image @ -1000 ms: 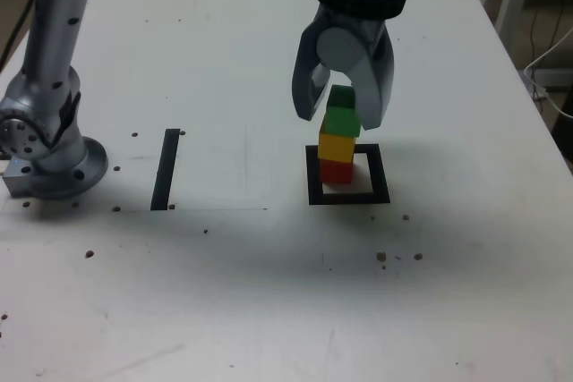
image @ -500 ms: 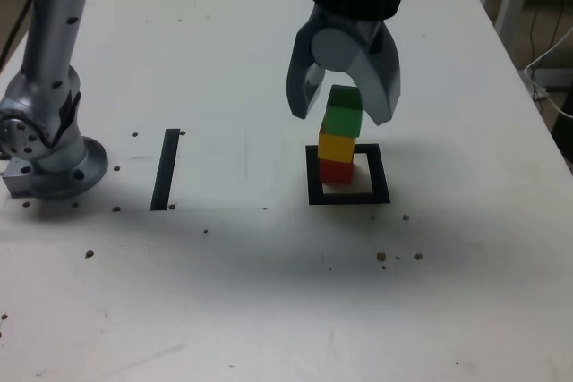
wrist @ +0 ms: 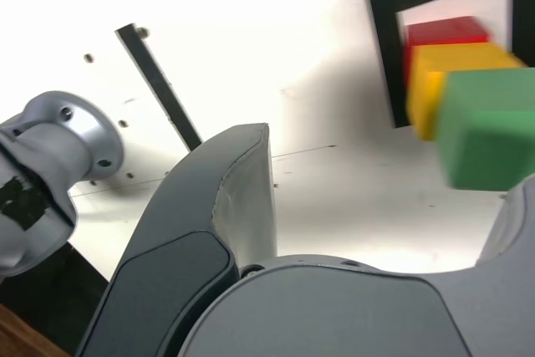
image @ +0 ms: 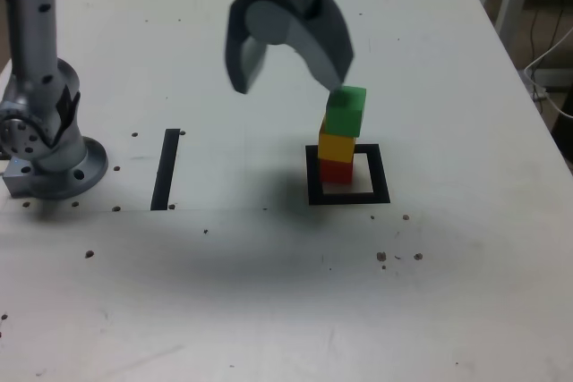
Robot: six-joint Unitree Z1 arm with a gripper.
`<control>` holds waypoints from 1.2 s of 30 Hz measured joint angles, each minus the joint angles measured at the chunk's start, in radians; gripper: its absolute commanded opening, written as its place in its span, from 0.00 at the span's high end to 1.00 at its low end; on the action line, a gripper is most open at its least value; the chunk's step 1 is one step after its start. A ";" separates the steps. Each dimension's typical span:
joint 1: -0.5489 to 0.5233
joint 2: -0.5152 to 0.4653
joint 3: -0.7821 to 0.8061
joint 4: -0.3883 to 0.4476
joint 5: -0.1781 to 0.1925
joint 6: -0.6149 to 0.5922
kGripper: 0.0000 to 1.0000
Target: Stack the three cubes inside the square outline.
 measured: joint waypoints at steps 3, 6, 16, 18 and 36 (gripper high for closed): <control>0.003 -0.043 0.071 -0.024 0.002 -0.012 0.01; 0.008 -0.085 0.158 -0.054 0.002 -0.024 0.01; 0.048 -0.152 0.391 -0.182 -0.009 -0.041 0.01; 0.062 -0.162 0.434 -0.207 -0.010 -0.041 0.01; 0.189 -0.198 0.756 -0.430 -0.014 -0.030 0.01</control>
